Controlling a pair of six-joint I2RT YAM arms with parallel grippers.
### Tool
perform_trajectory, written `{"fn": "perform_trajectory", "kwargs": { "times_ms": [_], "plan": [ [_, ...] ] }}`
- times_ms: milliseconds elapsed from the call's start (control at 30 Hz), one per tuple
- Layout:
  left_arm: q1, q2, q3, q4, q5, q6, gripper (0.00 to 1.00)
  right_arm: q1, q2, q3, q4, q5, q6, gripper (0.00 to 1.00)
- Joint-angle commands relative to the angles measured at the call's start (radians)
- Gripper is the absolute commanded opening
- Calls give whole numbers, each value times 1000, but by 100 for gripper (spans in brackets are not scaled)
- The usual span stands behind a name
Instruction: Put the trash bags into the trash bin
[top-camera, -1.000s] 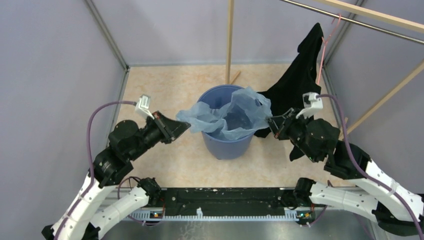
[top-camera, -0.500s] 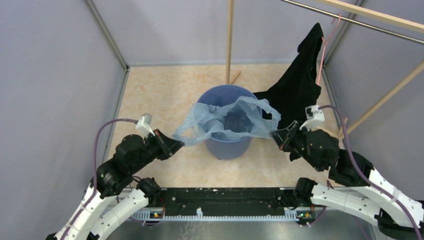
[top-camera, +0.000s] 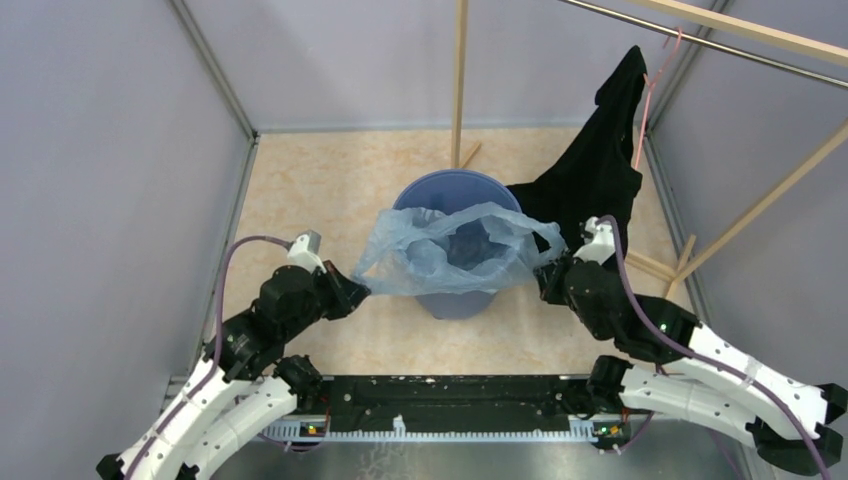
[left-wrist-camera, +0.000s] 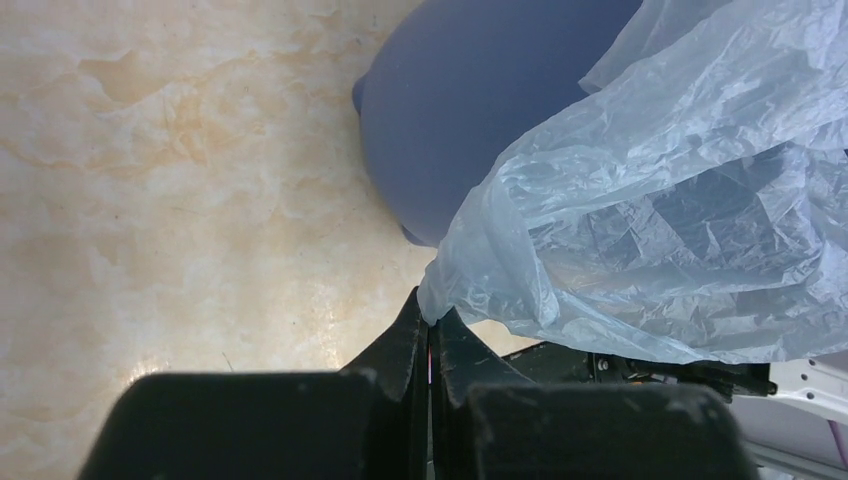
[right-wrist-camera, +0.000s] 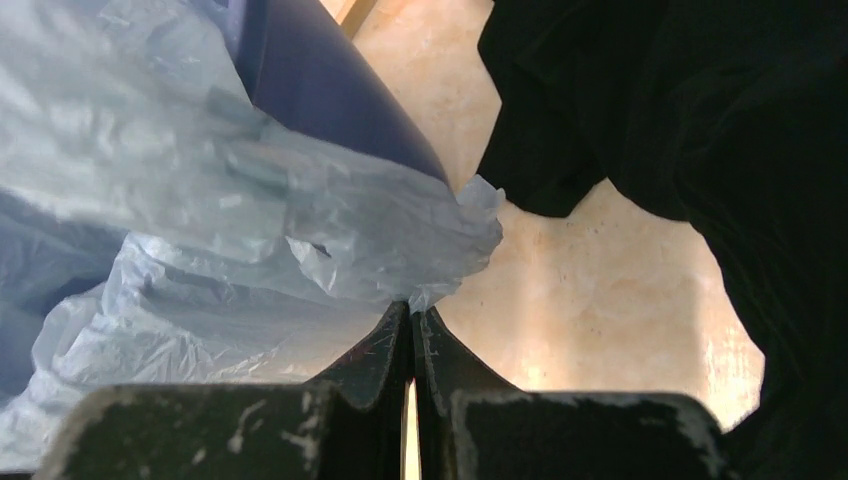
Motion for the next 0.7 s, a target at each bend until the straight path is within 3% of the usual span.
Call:
{"fn": "perform_trajectory", "kwargs": {
  "times_ms": [0,133,200,300,400,667],
  "plan": [
    [2,29,-23,133,-39,56,0,-6,49,-63,205,94,-128,0],
    [1,124,-49,251,-105,118,0,-40,124,-136,433,77,-255,0],
    [2,186,-51,284,-143,153,0,-54,166,-136,478,49,-295,6],
    [2,260,-8,249,-172,141,0,-55,180,-124,417,65,-275,15],
    [2,260,6,236,-145,160,4,-55,114,-121,303,27,-228,30],
    [1,153,91,48,-81,204,42,-54,-58,77,23,-291,-241,77]
  ]
}}
